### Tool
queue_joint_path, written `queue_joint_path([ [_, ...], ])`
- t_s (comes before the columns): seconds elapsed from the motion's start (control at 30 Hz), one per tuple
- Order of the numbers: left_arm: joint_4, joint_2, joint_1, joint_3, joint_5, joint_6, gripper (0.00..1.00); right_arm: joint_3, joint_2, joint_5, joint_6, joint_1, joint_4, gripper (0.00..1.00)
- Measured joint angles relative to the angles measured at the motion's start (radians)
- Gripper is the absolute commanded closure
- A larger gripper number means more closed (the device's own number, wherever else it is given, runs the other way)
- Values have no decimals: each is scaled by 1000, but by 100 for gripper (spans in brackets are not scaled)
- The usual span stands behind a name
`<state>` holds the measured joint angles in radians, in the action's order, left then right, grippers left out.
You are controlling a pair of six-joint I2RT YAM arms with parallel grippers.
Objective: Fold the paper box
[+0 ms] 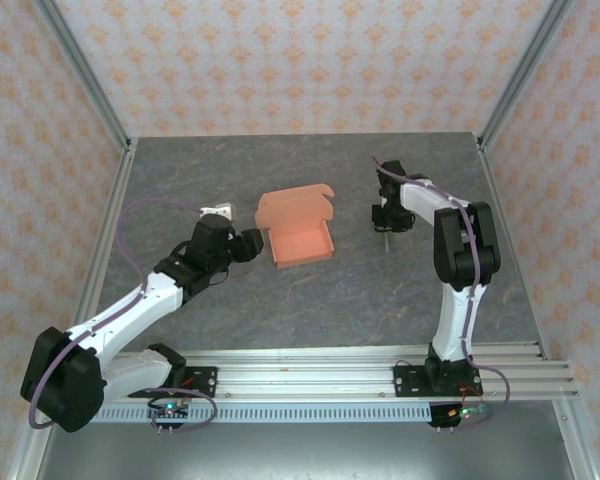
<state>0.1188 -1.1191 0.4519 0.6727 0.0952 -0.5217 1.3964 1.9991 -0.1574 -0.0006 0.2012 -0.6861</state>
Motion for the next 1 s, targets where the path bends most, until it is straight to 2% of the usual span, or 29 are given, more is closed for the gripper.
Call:
queue_joint_path([
  [0.13, 3, 0, 0, 0, -17, 0, 37, -116, -108, -24, 26, 0, 22, 85],
  [0.27, 5, 0, 0, -10, -51, 0, 37, -256, -307, -84, 76, 31, 71, 85],
  [0.33, 6, 0, 0, -22, -64, 0, 37, -302, -409, -116, 126, 83, 108, 85],
  [0.47, 16, 0, 0, -37, -79, -3, 37, -348, -520, -143, 283, 276, 264, 85],
  [0.57, 20, 0, 0, -37, -78, -3, 37, -361, -522, -119, 419, 423, 397, 85],
  [0.63, 22, 0, 0, -37, -78, -3, 37, -381, -518, -90, 518, 484, 484, 85],
  [0.77, 28, 16, 0, -39, -78, -3, 37, -391, -463, 19, 689, 552, 605, 85],
  [1.0, 35, 83, 0, -48, -84, -3, 37, -385, -317, 164, 911, 628, 697, 85],
])
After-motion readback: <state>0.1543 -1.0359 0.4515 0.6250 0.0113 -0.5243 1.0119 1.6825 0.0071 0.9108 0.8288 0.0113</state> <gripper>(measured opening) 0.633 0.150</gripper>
